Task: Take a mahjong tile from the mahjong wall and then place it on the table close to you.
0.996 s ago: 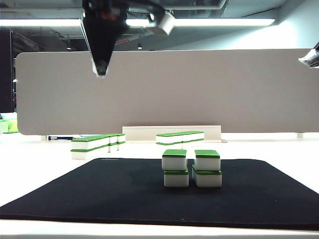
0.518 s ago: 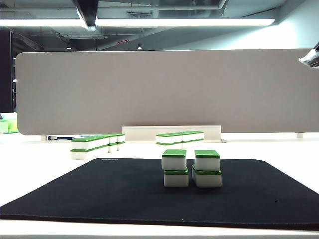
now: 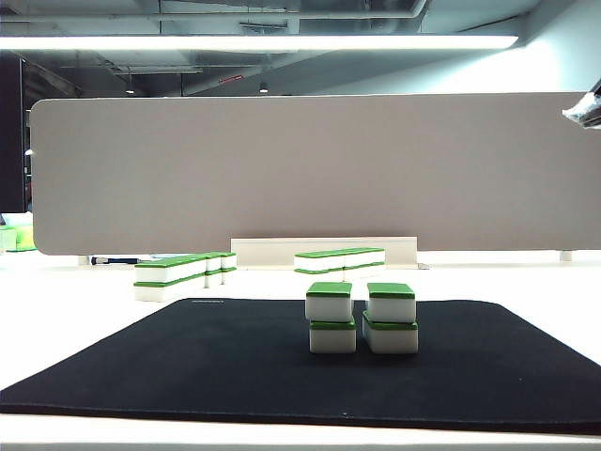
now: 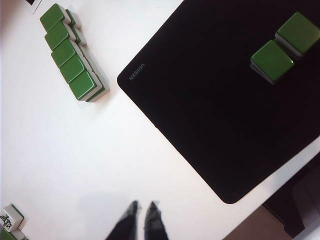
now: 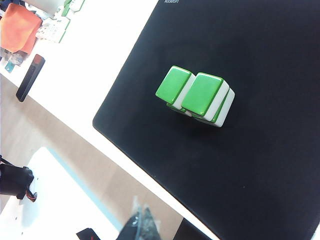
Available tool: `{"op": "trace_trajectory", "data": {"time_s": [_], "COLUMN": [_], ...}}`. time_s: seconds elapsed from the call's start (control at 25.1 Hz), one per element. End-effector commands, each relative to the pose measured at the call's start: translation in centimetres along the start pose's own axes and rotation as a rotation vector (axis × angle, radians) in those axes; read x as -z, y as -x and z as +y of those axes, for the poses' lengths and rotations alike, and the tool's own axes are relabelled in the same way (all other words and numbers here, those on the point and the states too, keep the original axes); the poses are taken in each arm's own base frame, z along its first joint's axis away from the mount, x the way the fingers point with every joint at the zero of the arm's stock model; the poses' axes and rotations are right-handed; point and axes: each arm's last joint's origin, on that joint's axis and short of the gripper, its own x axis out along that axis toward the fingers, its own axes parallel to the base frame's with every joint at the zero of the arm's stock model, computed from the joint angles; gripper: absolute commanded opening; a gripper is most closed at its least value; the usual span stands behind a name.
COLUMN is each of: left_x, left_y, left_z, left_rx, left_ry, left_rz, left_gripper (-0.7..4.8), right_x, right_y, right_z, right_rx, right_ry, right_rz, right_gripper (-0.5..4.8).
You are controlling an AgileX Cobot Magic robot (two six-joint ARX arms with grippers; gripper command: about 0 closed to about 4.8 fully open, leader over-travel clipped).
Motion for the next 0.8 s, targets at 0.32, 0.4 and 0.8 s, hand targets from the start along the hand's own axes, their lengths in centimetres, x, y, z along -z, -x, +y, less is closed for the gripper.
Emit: {"op": "trace_trajectory", "data": {"time_s": [0.32,0.4,0.8], "left_x": [-0.5,-0.7,-1.8], "left_y": [0.0,-0.1,0.4], "left_z": [0.3,0.8,4.2], "left_rx": [-0.019,-0.048,-0.108], "left_ry": [0.042,0.059,0.228], "left_rz": [-0.051,-0.080,-0.331], "left_gripper": [0.21,0.21,0.21], "right_x": [-0.1,-0.1,-0.1], "right_y": [0.1,0.1,0.1], "right_z": [0.1,0.1,0.1], "right_rx": [-0.006,-0.006,-0.005], "right_ry": [0.014,0.014,0.014], "right_rz": [-0.008,-0.008,-0.010], "right_gripper": [-0.01,-0.01,-0.01]}}
